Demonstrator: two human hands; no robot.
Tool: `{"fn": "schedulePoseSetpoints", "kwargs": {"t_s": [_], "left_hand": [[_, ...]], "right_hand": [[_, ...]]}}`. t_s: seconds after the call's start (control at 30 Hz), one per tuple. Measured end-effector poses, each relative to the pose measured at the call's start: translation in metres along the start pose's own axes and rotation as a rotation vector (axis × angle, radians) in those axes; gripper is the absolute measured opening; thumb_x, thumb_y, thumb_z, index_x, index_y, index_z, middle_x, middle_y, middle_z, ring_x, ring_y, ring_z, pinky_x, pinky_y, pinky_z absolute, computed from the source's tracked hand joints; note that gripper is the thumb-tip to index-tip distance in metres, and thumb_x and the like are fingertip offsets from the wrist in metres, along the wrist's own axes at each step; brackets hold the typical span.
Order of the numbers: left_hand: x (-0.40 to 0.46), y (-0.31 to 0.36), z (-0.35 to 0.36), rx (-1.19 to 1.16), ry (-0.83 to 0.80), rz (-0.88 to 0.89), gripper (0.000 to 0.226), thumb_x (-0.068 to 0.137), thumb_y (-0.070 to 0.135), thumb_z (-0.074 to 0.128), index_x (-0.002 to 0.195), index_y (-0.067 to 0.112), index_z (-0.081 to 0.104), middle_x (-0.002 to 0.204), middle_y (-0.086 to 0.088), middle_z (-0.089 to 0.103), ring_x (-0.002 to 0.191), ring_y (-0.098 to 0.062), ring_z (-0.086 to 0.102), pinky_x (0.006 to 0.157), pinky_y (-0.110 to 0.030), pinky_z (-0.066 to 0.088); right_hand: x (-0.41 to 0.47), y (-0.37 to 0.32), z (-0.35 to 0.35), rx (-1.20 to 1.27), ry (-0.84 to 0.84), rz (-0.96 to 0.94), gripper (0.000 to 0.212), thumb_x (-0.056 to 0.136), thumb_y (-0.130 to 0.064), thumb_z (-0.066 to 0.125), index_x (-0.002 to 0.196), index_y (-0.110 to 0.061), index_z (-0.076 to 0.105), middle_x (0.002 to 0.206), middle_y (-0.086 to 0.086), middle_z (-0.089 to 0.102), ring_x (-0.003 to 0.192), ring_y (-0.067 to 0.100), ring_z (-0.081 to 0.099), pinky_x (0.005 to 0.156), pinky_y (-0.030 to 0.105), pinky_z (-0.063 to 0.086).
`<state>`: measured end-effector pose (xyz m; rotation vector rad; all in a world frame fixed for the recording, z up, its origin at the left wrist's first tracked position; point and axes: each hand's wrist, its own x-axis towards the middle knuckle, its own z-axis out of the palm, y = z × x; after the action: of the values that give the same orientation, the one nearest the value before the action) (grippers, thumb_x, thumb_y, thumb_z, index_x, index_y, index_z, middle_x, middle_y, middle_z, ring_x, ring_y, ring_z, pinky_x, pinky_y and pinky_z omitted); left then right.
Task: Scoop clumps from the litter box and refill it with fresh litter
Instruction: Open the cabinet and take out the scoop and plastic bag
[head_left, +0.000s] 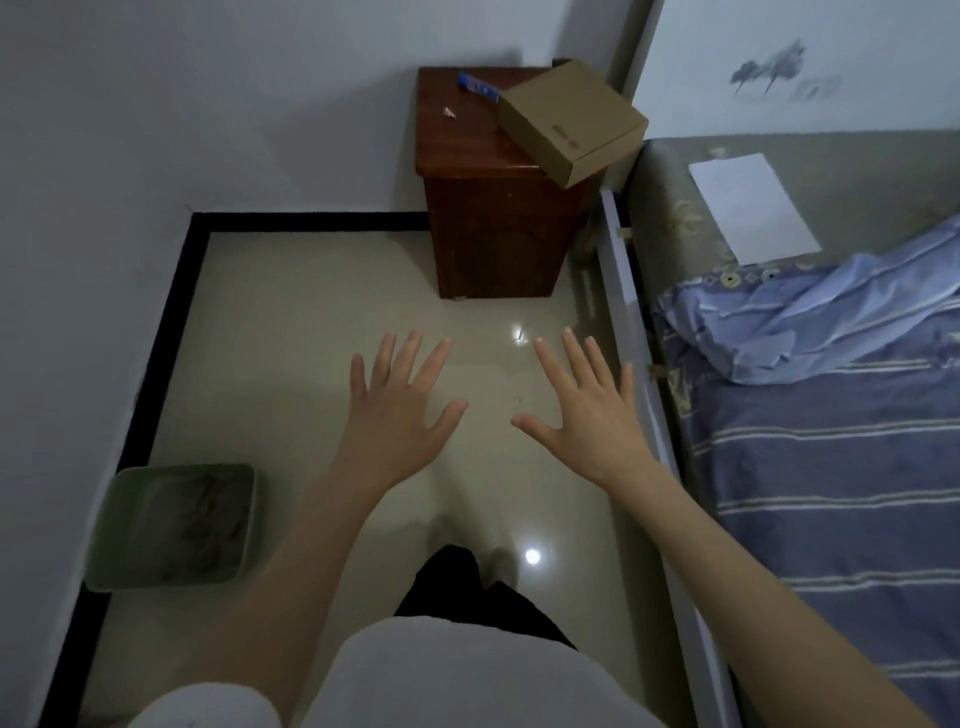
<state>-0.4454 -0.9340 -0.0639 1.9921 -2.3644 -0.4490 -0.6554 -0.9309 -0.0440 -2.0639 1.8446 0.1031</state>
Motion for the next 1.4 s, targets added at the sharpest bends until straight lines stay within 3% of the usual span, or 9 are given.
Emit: {"fn": "schedulePoseSetpoints", "kwargs": {"t_s": [0.27, 0.4, 0.5, 0.63, 0.8, 0.97, 1.13, 1.27, 1.4], "left_hand": [[0.108, -0.043, -0.006, -0.038, 0.016, -0.053, 0.081, 0.077, 0.067, 0.005, 0.149, 0.031, 0.008, 0.158, 0.0, 0.003, 0.145, -0.025, -0.006, 0.114, -0.051, -0.002], [0.185, -0.069, -0.017, -0.053, -0.066, -0.065, 0.068, 0.091, 0.06, 0.022, 0.149, 0.031, 0.004, 0.158, 0.001, -0.004, 0.145, -0.022, -0.011, 0.116, -0.049, -0.005], [0.238, -0.09, -0.026, -0.069, -0.04, -0.061, 0.075, 0.082, 0.066, 0.012, 0.149, 0.032, 0.003, 0.158, -0.002, 0.001, 0.145, -0.023, -0.007, 0.114, -0.049, -0.004], [0.291, -0.115, -0.026, -0.091, -0.111, -0.092, 0.075, 0.082, 0.067, 0.012, 0.148, 0.033, 0.0, 0.158, 0.0, -0.003, 0.145, -0.022, -0.008, 0.115, -0.048, -0.006], [0.348, -0.142, -0.001, -0.182, -0.138, -0.144, 0.089, 0.069, 0.071, 0.003, 0.149, 0.031, 0.003, 0.158, 0.0, 0.002, 0.145, -0.023, -0.001, 0.115, -0.049, 0.0], [0.415, -0.163, 0.055, -0.219, -0.196, -0.229, 0.087, 0.073, 0.068, 0.012, 0.149, 0.026, 0.003, 0.158, 0.0, 0.001, 0.145, -0.022, 0.001, 0.115, -0.047, 0.003], [0.491, -0.182, 0.153, -0.36, -0.151, -0.261, 0.07, 0.095, 0.048, 0.036, 0.15, 0.018, 0.005, 0.158, -0.001, 0.003, 0.145, -0.021, 0.001, 0.116, -0.043, 0.003], [0.543, -0.199, 0.242, -0.543, -0.067, -0.28, 0.076, 0.094, 0.047, 0.042, 0.15, 0.015, 0.002, 0.158, -0.002, 0.003, 0.145, -0.021, 0.002, 0.118, -0.044, 0.007], [0.58, -0.212, 0.308, -0.768, 0.029, -0.288, 0.084, 0.091, 0.046, 0.05, 0.149, 0.016, -0.002, 0.158, 0.0, 0.002, 0.145, -0.017, 0.005, 0.118, -0.033, 0.01]], "right_hand": [[0.129, -0.006, -0.026, -0.018, -0.039, -0.079, 0.083, 0.088, -0.064, 0.039, 0.149, -0.033, -0.007, 0.158, 0.002, -0.013, 0.145, 0.024, -0.015, 0.116, 0.055, -0.003], [0.207, -0.011, -0.039, -0.037, -0.042, -0.051, 0.083, 0.087, -0.065, 0.038, 0.149, -0.034, -0.008, 0.159, 0.001, -0.013, 0.146, 0.024, -0.013, 0.117, 0.055, -0.002], [0.258, -0.015, -0.048, -0.044, -0.07, -0.046, 0.082, 0.088, -0.065, 0.038, 0.149, -0.034, -0.007, 0.159, 0.001, -0.013, 0.146, 0.023, -0.014, 0.117, 0.053, -0.003], [0.317, -0.016, -0.056, -0.045, -0.11, -0.059, 0.081, 0.089, -0.063, 0.038, 0.149, -0.033, -0.007, 0.159, 0.002, -0.013, 0.146, 0.023, -0.014, 0.118, 0.049, -0.004], [0.4, -0.012, -0.05, -0.077, -0.157, -0.097, 0.08, 0.091, -0.06, 0.038, 0.15, -0.028, -0.005, 0.159, 0.005, -0.01, 0.146, 0.024, -0.012, 0.117, 0.041, -0.005], [0.5, -0.002, -0.017, -0.122, -0.127, -0.159, 0.073, 0.094, -0.054, 0.036, 0.151, -0.027, -0.002, 0.159, 0.005, -0.008, 0.146, 0.024, -0.009, 0.117, 0.041, -0.005], [0.593, 0.017, 0.046, -0.193, 0.066, -0.231, 0.069, 0.096, -0.051, 0.036, 0.151, -0.027, 0.003, 0.159, 0.005, -0.002, 0.147, 0.025, -0.006, 0.116, 0.047, -0.003], [0.651, 0.046, 0.111, -0.247, 0.231, -0.257, 0.069, 0.095, -0.05, 0.04, 0.151, -0.024, 0.01, 0.159, 0.008, 0.009, 0.146, 0.028, 0.004, 0.115, 0.053, 0.0], [0.682, 0.067, 0.162, -0.349, 0.655, -0.334, 0.067, 0.089, -0.047, 0.051, 0.145, -0.018, 0.031, 0.148, 0.014, 0.037, 0.138, 0.034, 0.031, 0.111, 0.054, 0.015]]}}
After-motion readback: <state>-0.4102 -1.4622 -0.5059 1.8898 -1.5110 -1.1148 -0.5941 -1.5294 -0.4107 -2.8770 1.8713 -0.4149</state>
